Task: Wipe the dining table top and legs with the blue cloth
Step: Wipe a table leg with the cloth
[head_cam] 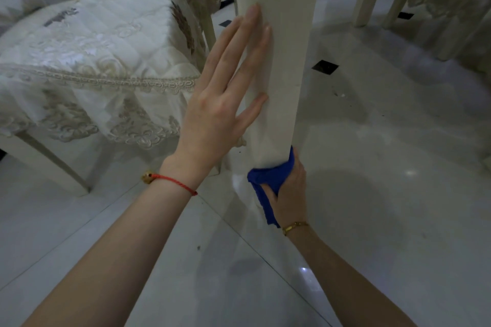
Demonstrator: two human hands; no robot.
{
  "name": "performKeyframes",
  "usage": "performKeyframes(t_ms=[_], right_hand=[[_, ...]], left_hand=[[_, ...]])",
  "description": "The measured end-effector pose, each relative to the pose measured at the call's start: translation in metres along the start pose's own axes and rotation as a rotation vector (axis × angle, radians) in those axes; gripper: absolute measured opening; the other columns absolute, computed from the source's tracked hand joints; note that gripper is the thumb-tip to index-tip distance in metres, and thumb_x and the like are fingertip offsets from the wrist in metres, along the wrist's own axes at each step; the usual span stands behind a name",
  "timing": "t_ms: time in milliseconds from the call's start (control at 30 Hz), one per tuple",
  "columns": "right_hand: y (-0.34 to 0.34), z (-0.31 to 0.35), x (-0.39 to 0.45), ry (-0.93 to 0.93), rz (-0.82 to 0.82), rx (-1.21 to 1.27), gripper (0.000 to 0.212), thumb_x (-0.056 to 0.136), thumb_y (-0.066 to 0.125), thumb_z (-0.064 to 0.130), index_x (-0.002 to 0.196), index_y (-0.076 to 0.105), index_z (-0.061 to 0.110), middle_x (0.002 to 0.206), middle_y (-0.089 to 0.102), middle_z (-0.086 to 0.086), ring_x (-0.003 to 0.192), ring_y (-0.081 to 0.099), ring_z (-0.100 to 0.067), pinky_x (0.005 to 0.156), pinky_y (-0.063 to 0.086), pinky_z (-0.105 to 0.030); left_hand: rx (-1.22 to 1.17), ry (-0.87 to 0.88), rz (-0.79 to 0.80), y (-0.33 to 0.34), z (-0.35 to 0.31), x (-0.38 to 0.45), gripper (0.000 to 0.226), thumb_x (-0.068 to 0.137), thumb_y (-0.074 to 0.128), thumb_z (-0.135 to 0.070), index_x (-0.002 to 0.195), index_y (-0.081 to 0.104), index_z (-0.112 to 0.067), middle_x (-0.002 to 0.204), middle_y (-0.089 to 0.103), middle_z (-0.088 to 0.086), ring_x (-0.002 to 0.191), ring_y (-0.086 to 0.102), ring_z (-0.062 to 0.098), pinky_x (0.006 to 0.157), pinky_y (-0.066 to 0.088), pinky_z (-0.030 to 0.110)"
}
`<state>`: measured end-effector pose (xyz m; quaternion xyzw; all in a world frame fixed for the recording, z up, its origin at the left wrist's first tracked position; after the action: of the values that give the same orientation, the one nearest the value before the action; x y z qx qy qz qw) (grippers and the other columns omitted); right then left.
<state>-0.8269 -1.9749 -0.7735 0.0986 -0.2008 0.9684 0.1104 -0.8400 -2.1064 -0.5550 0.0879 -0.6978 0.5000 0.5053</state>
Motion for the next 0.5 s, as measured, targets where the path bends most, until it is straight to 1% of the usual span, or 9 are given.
performKeyframes(t_ms=[33,67,133,167,200,267,300,367,500], right_hand=[[0.001,-0.013,-0.005,0.048,0.038,-0.034,0.102,0.067,0.066,0.068,0.148,0.028,0.017,0.142,0.045,0.0,0.128,0.045,-0.014,0.109,0.039,-0.033],[0.0,-0.024,-0.009,0.069,0.074,-0.099,0.1,0.071,0.064,0.069,0.149,0.025,0.02,0.143,0.044,-0.001,0.128,0.044,-0.016,0.11,0.039,-0.035],[-0.005,-0.042,-0.017,0.086,0.14,-0.238,0.089,0.081,0.067,0.053,0.15,0.022,0.021,0.14,0.046,-0.004,0.124,0.046,-0.019,0.107,0.041,-0.039],[-0.009,-0.047,-0.021,0.085,0.161,-0.307,0.084,0.084,0.068,0.046,0.15,0.023,0.02,0.137,0.048,-0.005,0.121,0.049,-0.021,0.106,0.042,-0.039],[-0.015,-0.052,-0.024,0.087,0.188,-0.374,0.08,0.086,0.068,0.042,0.15,0.025,0.019,0.134,0.05,-0.006,0.117,0.05,-0.022,0.103,0.043,-0.037],[-0.037,-0.047,-0.029,0.06,0.24,-0.498,0.073,0.088,0.065,0.04,0.148,0.029,0.021,0.128,0.054,-0.004,0.111,0.053,-0.023,0.095,0.045,-0.033],[-0.052,-0.038,-0.029,0.061,0.264,-0.531,0.069,0.088,0.063,0.041,0.147,0.031,0.023,0.125,0.055,-0.002,0.109,0.054,-0.022,0.092,0.046,-0.033],[-0.086,-0.01,-0.03,0.105,0.253,-0.518,0.068,0.088,0.064,0.04,0.146,0.033,0.024,0.123,0.056,-0.003,0.107,0.054,-0.023,0.09,0.047,-0.034],[-0.155,0.07,-0.025,0.175,0.201,-0.499,0.071,0.088,0.065,0.04,0.148,0.031,0.028,0.129,0.047,-0.006,0.111,0.052,-0.023,0.091,0.05,-0.041]], left_hand=[[0.002,0.005,0.0,0.0,0.0,0.0,0.061,0.09,0.067,-0.012,0.142,0.039,0.005,0.15,0.031,0.025,0.144,0.028,0.036,0.121,0.028,0.043],[0.006,0.008,-0.001,0.0,0.001,-0.001,0.061,0.09,0.067,-0.012,0.141,0.039,0.006,0.15,0.031,0.026,0.143,0.028,0.036,0.121,0.028,0.043],[0.011,0.014,0.003,0.0,0.0,-0.002,0.06,0.089,0.067,-0.011,0.141,0.04,0.006,0.149,0.033,0.027,0.143,0.029,0.037,0.12,0.029,0.043],[0.01,0.015,0.008,-0.001,0.0,-0.001,0.06,0.09,0.067,-0.011,0.14,0.04,0.006,0.149,0.033,0.027,0.142,0.03,0.037,0.12,0.03,0.043],[0.01,0.009,0.011,-0.001,-0.001,-0.001,0.059,0.09,0.066,-0.01,0.14,0.04,0.005,0.148,0.035,0.028,0.142,0.031,0.037,0.119,0.031,0.043],[0.023,-0.014,0.023,-0.002,-0.004,-0.002,0.056,0.09,0.065,-0.008,0.139,0.042,0.004,0.147,0.037,0.027,0.141,0.033,0.036,0.116,0.035,0.045],[0.025,-0.027,0.043,-0.004,-0.007,-0.004,0.054,0.09,0.065,-0.006,0.139,0.044,0.003,0.147,0.038,0.026,0.141,0.034,0.034,0.115,0.037,0.046],[-0.001,-0.06,0.115,-0.009,-0.014,-0.008,0.052,0.092,0.063,-0.005,0.139,0.045,0.001,0.148,0.038,0.023,0.142,0.034,0.032,0.112,0.039,0.048],[-0.113,-0.191,0.304,-0.037,-0.028,-0.004,0.049,0.096,0.058,-0.01,0.142,0.043,-0.002,0.153,0.034,0.016,0.146,0.028,0.026,0.114,0.036,0.047]])
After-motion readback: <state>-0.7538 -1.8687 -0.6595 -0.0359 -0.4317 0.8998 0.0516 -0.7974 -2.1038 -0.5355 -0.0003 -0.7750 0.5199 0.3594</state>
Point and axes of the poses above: each hand's wrist, its own x-axis towards the middle knuckle, its own y-axis out of the palm, z = x × y, the point moved 2 cm from there along x, towards the middle knuckle
